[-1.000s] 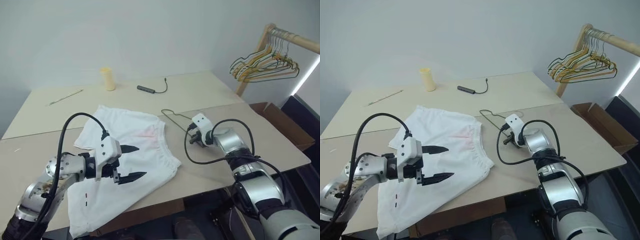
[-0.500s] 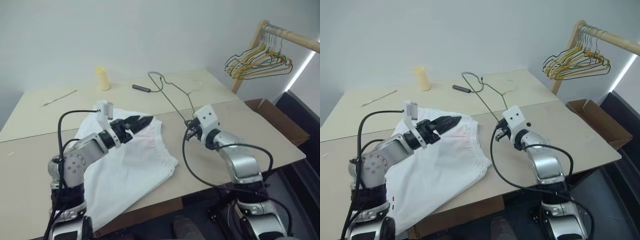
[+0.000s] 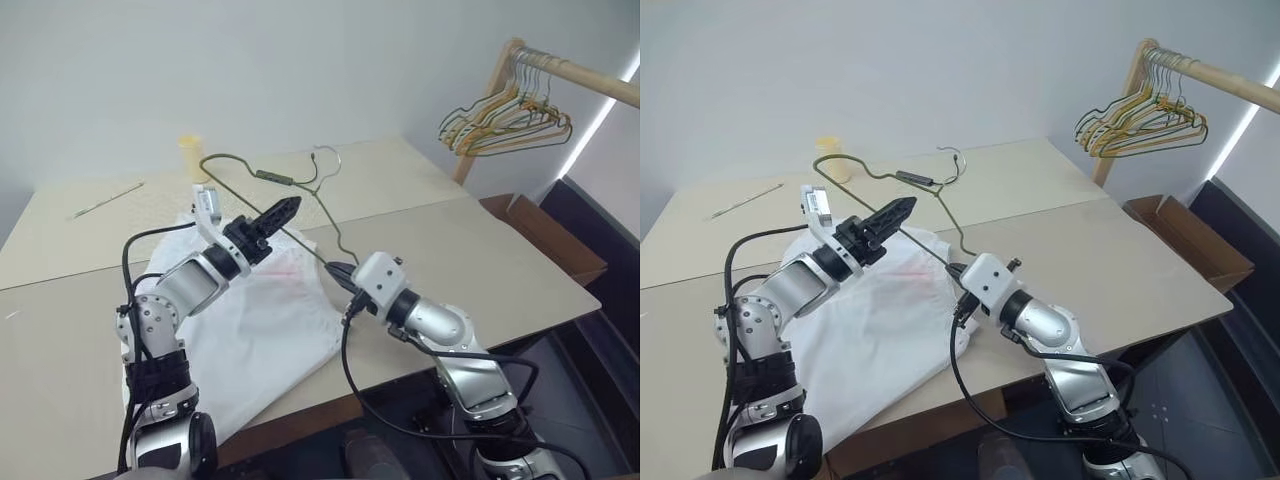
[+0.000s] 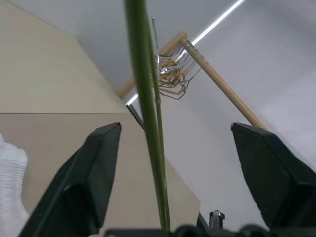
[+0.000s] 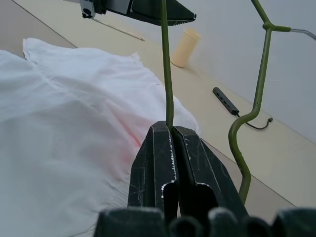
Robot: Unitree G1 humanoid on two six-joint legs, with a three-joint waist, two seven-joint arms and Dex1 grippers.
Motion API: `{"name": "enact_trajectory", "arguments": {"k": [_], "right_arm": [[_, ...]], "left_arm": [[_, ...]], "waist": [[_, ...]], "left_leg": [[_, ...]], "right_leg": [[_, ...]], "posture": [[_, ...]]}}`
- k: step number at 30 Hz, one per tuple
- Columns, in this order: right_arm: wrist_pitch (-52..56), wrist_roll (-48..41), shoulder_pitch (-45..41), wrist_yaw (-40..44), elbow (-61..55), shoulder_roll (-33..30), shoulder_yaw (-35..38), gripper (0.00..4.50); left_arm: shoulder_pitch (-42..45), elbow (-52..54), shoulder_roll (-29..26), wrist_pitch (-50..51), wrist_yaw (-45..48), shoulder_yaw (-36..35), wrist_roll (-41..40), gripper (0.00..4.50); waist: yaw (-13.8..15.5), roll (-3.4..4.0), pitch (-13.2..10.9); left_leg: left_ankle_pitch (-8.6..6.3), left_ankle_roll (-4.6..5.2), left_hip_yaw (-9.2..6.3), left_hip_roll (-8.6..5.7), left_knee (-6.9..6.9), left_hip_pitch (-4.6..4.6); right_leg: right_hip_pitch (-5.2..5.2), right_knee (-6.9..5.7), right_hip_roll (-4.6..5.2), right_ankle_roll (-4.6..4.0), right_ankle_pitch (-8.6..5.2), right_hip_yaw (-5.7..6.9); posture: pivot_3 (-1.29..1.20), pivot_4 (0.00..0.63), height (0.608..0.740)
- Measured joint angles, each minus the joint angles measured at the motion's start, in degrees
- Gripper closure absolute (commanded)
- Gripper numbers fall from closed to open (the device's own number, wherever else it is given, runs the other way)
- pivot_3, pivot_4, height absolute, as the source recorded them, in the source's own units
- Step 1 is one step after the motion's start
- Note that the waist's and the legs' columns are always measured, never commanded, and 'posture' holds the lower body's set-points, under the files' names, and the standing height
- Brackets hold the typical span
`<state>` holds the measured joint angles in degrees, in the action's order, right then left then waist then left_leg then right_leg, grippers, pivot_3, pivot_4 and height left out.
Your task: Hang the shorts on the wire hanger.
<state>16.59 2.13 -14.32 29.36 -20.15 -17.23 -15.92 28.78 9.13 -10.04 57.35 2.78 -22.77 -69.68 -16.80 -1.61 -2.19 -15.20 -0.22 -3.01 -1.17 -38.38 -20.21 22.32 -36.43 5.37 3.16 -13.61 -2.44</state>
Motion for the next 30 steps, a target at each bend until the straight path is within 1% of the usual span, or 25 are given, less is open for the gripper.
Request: {"name": "enact_trajectory", "arguments": {"k": [6,7,9,13,16,20,21,23,26,28,30], "right_arm": [[0.2,0.3,-0.3,-1.7,0.5,0.7,0.1,4.5],[0.2,0.5,-0.4,-2.0,0.5,0.7,0.2,4.5],[0.2,1.1,-0.6,-2.0,0.5,0.5,0.2,4.5],[0.2,1.7,-0.6,-2.0,0.6,0.1,0.2,4.5],[-0.2,3.0,-0.7,-1.8,0.6,-1.2,-0.4,3.72],[-2.8,5.0,-0.7,-1.6,1.7,-2.8,-1.3,2.35],[-3.3,4.9,-0.7,-1.4,1.7,-2.8,-1.3,1.96],[-4.0,3.7,-0.8,-0.4,1.7,-2.9,-1.0,1.32],[-2.5,-1.3,-0.8,3.2,1.5,-3.6,1.1,1.32],[2.6,-8.0,-1.1,6.3,0.7,-4.0,4.8,1.32],[9.9,-16.2,-2.1,9.0,-0.1,-4.9,9.4,1.32]], "left_arm": [[0.7,-0.7,0.8,-3.5,-2.8,0.1,0.1,3.53],[0.7,-1.0,1.2,-4.1,-3.0,0.0,-0.1,3.93],[0.7,-1.2,1.3,-4.6,-3.1,0.2,-0.2,4.48],[1.2,-1.8,1.3,-5.0,-2.7,0.9,0.0,4.48],[1.2,-1.7,0.2,-6.3,0.2,3.2,2.5,4.5],[1.2,-0.9,-1.9,-8.6,3.5,5.3,6.3,4.5],[1.1,-0.9,-2.1,-9.2,4.2,5.6,7.2,4.5],[1.0,-1.0,-2.9,-10.6,6.0,6.2,9.0,4.5],[0.9,-1.2,-4.5,-12.3,9.9,6.3,10.4,4.5],[0.9,-1.6,-7.5,-13.7,14.6,6.7,12.1,4.5],[0.9,-2.1,-11.7,-15.0,21.1,7.8,14.1,4.5]], "waist": [[0.2,0.0,0.0],[0.2,0.0,0.0],[0.2,0.0,0.0],[0.1,0.0,0.0],[0.1,0.0,0.0],[0.0,0.0,0.0],[0.1,0.0,0.0],[0.1,0.0,0.0],[0.1,-0.01,0.0],[0.1,0.0,0.0],[0.1,0.03,0.0]], "left_leg": [[0.0,0.0,0.0,-0.02,0.02,-0.05],[0.0,0.0,0.0,-0.02,0.02,-0.06],[0.0,0.0,0.01,-0.03,0.02,-0.06],[0.0,0.0,0.01,-0.02,0.02,-0.06],[0.0,0.01,0.02,-0.04,0.02,-0.06],[0.0,0.01,0.03,-0.03,0.03,-0.05],[0.0,0.01,0.03,-0.02,0.03,-0.05],[0.0,0.01,0.04,-0.02,0.03,-0.05],[0.0,0.01,0.03,-0.02,0.02,-0.07],[0.01,0.01,0.03,-0.02,0.03,-0.06],[0.01,0.02,0.03,-0.02,0.03,-0.05]], "right_leg": [[-0.04,0.29,-0.04,-0.06,0.21,0.01],[-0.04,0.31,-0.05,-0.05,0.22,0.01],[-0.04,0.33,-0.06,-0.05,0.22,0.01],[-0.05,0.33,-0.09,-0.02,0.21,0.01],[-0.05,0.34,-0.09,-0.02,0.2,0.01],[-0.05,0.35,-0.1,-0.01,0.2,0.01],[-0.05,0.35,-0.1,-0.01,0.2,0.01],[-0.06,0.36,-0.1,-0.01,0.2,0.01],[-0.06,0.37,-0.1,-0.01,0.2,0.01],[-0.06,0.37,-0.1,-0.03,0.22,0.01],[-0.06,0.35,-0.11,-0.05,0.22,0.01]], "posture": [[-0.31,0.0,0.74],[-0.31,0.0,0.74],[-0.31,0.0,0.74],[-0.31,0.0,0.74],[-0.31,0.0,0.74],[-0.31,0.0,0.74],[-0.31,0.0,0.74],[-0.31,0.0,0.74],[-0.29,0.0,0.74],[-0.29,0.0,0.74],[-0.27,0.0,0.74]]}}
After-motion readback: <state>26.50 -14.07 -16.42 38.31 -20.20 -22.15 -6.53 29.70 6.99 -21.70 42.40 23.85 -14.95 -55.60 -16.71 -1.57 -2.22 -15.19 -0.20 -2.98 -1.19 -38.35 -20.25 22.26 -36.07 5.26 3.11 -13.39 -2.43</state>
